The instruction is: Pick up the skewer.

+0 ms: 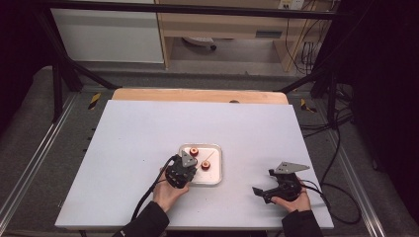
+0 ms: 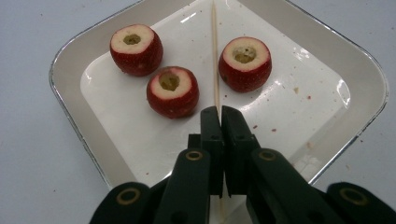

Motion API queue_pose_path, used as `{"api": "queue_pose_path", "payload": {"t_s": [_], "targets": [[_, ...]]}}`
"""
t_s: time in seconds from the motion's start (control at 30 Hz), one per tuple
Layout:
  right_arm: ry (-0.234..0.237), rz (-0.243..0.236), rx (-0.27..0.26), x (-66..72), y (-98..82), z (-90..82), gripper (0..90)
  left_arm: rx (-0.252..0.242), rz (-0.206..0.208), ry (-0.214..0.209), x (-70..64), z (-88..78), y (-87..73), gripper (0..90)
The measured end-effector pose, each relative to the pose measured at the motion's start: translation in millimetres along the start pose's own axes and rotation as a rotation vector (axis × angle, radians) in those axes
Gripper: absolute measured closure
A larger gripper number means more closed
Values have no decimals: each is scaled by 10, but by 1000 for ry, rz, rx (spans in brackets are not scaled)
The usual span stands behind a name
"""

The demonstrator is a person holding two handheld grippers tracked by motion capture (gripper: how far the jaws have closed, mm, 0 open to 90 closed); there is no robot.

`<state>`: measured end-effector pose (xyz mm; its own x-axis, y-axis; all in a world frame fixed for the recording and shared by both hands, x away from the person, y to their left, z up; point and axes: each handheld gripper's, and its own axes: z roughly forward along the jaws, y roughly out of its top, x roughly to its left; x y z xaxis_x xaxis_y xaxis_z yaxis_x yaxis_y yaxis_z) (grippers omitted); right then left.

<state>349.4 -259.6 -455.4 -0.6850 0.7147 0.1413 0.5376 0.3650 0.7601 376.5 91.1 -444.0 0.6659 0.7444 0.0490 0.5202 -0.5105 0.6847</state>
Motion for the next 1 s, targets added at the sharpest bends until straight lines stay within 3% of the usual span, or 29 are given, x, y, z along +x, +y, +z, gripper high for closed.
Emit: {"api": "queue_pose_path", "payload": {"t_s": [0.2, 0.67, 1.0], "targets": [[-1, -5, 0, -1, -1, 2, 17, -25, -21, -18, 27, -5, -25, 885], [-2, -8, -2, 2, -3, 3, 17, -90, -7, -27, 56, -172, -6, 887], [-11, -35, -2, 35, 36, 2, 6, -92, 16, -58, 90, -312, 21, 887]]}}
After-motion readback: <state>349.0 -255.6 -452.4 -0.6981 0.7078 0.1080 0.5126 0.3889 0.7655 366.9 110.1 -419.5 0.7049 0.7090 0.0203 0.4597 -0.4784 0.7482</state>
